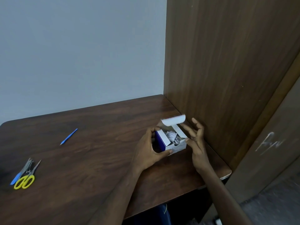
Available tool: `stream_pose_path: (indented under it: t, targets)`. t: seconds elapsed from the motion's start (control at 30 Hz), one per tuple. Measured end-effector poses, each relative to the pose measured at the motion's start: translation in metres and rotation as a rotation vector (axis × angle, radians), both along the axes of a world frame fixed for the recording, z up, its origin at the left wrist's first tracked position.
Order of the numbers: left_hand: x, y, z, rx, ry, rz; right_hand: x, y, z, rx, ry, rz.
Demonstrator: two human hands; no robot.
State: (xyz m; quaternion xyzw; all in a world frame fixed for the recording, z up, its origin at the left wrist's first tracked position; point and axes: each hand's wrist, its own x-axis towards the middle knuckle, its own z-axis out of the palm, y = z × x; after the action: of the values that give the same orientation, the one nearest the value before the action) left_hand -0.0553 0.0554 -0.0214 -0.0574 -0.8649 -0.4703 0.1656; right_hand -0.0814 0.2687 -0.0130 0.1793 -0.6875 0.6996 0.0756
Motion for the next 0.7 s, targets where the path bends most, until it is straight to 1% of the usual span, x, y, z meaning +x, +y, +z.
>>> stream_pose_path:
  t: [0.07, 0.1, 0.2, 0.27, 0.33, 0.37, 0.43, 0.5, 0.57, 0.63, 0.7]
  targets:
    - [0.001, 0.0, -0.001, 0.033, -0.004, -0.008, -0.003, -0.001, -0.002, 0.016, -0.002, 0.037]
    - [0.001, -0.001, -0.001, 0.039, -0.01, -0.007, -0.004, -0.001, -0.003, 0.033, 0.001, 0.017]
    - [0.002, -0.001, 0.0, 0.017, -0.023, 0.005, -0.012, -0.001, -0.009, 0.148, 0.06, -0.158]
    - [0.002, -0.002, 0.0, 0.006, -0.029, 0.0, -0.019, -0.001, -0.01, 0.192, 0.053, -0.212]
    - [0.001, -0.002, 0.0, 0.002, -0.033, -0.009, -0.028, 0.0, -0.006, 0.232, 0.013, -0.187]
    - [0.0, -0.002, -0.001, 0.0, -0.035, -0.008, -0.032, 0.001, -0.003, 0.287, 0.001, -0.165]
    - [-0.001, -0.003, -0.001, 0.002, -0.038, -0.01, -0.039, 0.005, 0.009, 0.51, 0.014, -0.12]
    - [-0.001, -0.003, -0.002, 0.009, -0.045, -0.016, -0.043, 0.008, 0.027, 0.826, 0.09, -0.096]
    - [-0.002, -0.003, -0.004, 0.008, -0.05, -0.022, -0.044, 0.004, 0.049, 1.08, 0.158, -0.067]
    - [-0.002, -0.004, -0.004, 0.013, -0.058, -0.024, -0.044, -0.003, 0.066, 1.221, 0.182, -0.02]
    - [-0.002, -0.003, -0.003, 0.018, -0.064, -0.025, -0.046, -0.007, 0.075, 1.256, 0.157, 0.015]
